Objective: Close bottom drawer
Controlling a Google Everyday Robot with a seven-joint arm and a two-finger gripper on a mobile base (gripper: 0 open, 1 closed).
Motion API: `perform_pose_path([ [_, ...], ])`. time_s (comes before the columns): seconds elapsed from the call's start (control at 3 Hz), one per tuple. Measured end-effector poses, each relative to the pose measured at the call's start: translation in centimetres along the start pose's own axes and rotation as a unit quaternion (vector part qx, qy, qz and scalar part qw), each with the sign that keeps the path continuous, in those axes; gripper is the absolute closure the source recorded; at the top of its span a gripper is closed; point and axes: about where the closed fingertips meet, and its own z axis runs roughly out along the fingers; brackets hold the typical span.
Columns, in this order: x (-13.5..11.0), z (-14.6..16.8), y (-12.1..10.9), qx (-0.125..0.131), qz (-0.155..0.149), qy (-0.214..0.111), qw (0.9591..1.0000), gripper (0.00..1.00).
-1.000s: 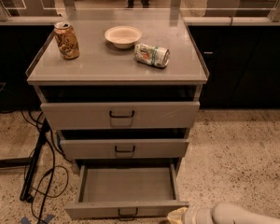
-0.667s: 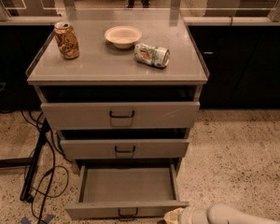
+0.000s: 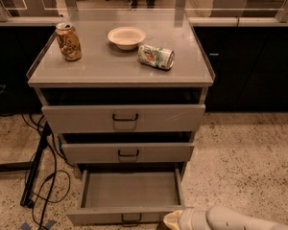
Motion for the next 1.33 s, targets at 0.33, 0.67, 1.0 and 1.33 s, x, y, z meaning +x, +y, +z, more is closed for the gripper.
perform_pose_path([
  [0.33, 0.7, 1.1, 0.0, -0.006, 0.008, 0.007, 0.9999, 1.0],
  [0.67, 2.4, 2.9, -0.3, -0.007, 0.027, 0.018, 0.9994, 1.0],
  [1.0, 3.3, 4.0, -0.6, -0.005, 0.035, 0.022, 0.9991, 1.0],
  [1.33, 4.6, 6.1, -1.2, -0.004, 0.04, 0.023, 0.9989, 1.0],
])
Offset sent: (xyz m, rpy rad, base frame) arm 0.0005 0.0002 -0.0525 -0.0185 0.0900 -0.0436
